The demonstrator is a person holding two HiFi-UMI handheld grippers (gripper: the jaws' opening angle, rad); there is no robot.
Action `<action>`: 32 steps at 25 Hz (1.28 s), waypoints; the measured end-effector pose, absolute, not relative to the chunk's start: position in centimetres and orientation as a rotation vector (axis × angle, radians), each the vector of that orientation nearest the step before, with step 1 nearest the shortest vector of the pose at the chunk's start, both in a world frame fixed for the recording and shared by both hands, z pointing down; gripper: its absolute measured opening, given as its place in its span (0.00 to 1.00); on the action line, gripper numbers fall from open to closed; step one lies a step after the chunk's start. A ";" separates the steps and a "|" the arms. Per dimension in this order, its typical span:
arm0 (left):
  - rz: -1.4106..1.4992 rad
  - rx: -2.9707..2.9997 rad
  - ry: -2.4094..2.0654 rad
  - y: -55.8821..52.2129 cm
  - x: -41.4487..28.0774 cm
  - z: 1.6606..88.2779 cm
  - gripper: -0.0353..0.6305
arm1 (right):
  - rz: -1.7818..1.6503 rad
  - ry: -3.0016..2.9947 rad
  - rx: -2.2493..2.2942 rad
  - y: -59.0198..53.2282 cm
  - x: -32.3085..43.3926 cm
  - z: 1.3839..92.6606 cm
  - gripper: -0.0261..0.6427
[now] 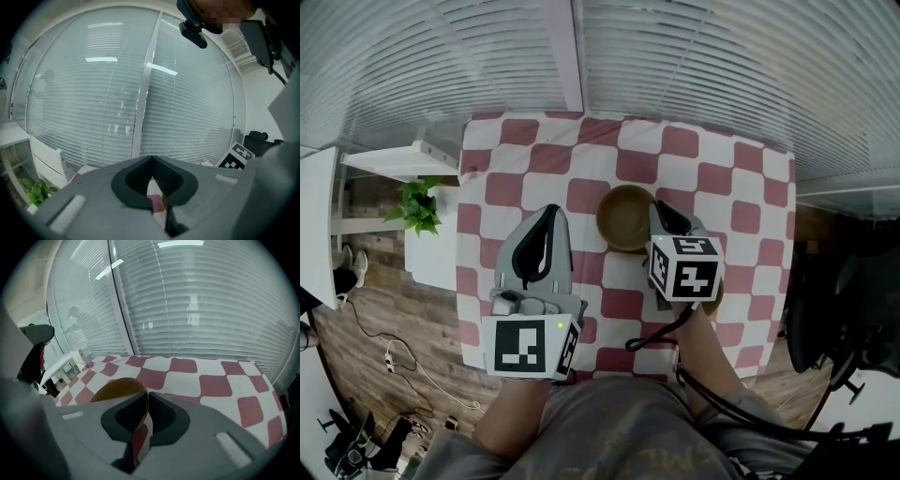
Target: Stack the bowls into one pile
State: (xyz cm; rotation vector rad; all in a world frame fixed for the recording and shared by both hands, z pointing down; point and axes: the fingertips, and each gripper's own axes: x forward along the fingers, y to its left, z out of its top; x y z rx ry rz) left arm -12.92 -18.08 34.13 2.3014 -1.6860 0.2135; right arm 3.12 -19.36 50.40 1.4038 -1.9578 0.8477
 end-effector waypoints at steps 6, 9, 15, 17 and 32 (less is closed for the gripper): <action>0.192 2.312 -1.729 -16.9 -13.4 32.6 0.05 | 0.868 -2.039 1.423 -19.3 2.3 47.8 0.10; 0.175 2.328 -1.745 -15.9 -13.3 31.4 0.05 | 0.873 -2.083 1.442 -19.0 2.4 45.9 0.10; 0.118 2.389 -1.756 -13.5 -11.8 28.3 0.05 | 0.843 -2.159 1.496 -17.5 3.5 41.4 0.10; 0.098 2.411 -1.756 -12.6 -11.2 27.2 0.05 | 0.827 -2.178 1.518 -16.8 4.1 39.9 0.10; -0.002 2.598 -1.613 -5.7 -1.8 23.1 0.05 | 0.750 -2.197 1.705 -8.0 13.2 33.7 0.10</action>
